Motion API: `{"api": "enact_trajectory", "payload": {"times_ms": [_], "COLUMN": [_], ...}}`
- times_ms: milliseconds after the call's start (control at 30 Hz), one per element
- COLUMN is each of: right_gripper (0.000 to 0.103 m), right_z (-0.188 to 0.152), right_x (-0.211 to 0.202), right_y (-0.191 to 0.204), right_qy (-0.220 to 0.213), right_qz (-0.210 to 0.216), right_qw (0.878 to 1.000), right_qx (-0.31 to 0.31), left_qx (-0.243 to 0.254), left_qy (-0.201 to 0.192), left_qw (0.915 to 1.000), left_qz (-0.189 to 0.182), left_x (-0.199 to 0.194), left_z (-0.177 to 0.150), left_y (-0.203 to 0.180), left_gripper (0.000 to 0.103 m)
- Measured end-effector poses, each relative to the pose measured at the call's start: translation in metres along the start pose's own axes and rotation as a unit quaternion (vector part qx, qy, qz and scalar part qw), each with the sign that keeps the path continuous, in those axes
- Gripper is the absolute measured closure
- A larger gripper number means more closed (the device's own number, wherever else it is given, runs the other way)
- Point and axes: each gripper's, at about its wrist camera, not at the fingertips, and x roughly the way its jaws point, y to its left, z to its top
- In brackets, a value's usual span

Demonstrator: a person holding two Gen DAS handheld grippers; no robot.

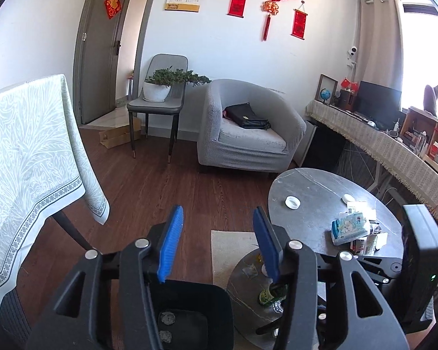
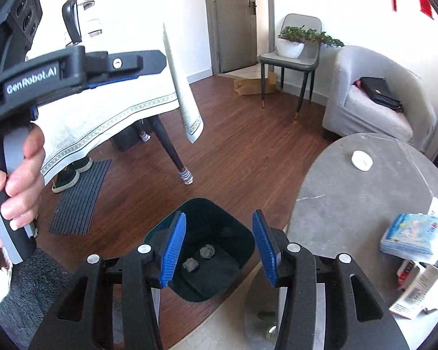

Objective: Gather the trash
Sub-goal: 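Move both tools back over the table toward the remaining trash, then grasp a white paper sheet with the right tool while the left tool grasps the blue tissue pack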

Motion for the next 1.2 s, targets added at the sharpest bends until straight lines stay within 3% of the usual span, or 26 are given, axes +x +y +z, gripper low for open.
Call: {"api": "enact_trajectory", "payload": {"times_ms": [200, 400, 500, 567, 700, 933, 1200], "right_gripper": [0.055, 0.054, 0.037, 0.032, 0.023, 0.021, 0.018], "right_z": [-0.004, -0.018, -0.027, -0.033, -0.045, -0.066, -0.066], "right_x": [-0.049, -0.087, -0.095, -0.097, -0.100, -0.082, -0.071], "right_y": [-0.030, -0.081, -0.105, -0.115, -0.131, -0.150, -0.151], "right_qy": [-0.056, -0.084, -0.087, -0.084, -0.075, -0.048, -0.044], "right_qz": [-0.059, -0.129, -0.155, -0.169, -0.177, -0.161, -0.166], "right_qw": [0.996, 0.983, 0.975, 0.971, 0.967, 0.964, 0.962], "right_qx": [0.033, 0.098, 0.133, 0.144, 0.169, 0.204, 0.212], "left_qx": [0.004, 0.025, 0.030, 0.033, 0.039, 0.046, 0.052], "left_qy": [0.022, 0.037, 0.046, 0.049, 0.054, 0.061, 0.066], "left_qw": [0.9996, 0.9984, 0.9976, 0.9971, 0.9962, 0.9950, 0.9939], "left_qz": [-0.015, -0.034, -0.042, -0.048, -0.057, -0.065, -0.072], "left_x": [0.022, 0.040, 0.049, 0.053, 0.060, 0.069, 0.074], "left_z": [-0.009, -0.020, -0.025, -0.028, -0.030, -0.033, -0.035], "left_y": [-0.024, -0.054, -0.067, -0.073, -0.085, -0.103, -0.111], "left_gripper": [0.048, 0.046, 0.045, 0.044, 0.043, 0.041, 0.040]}}
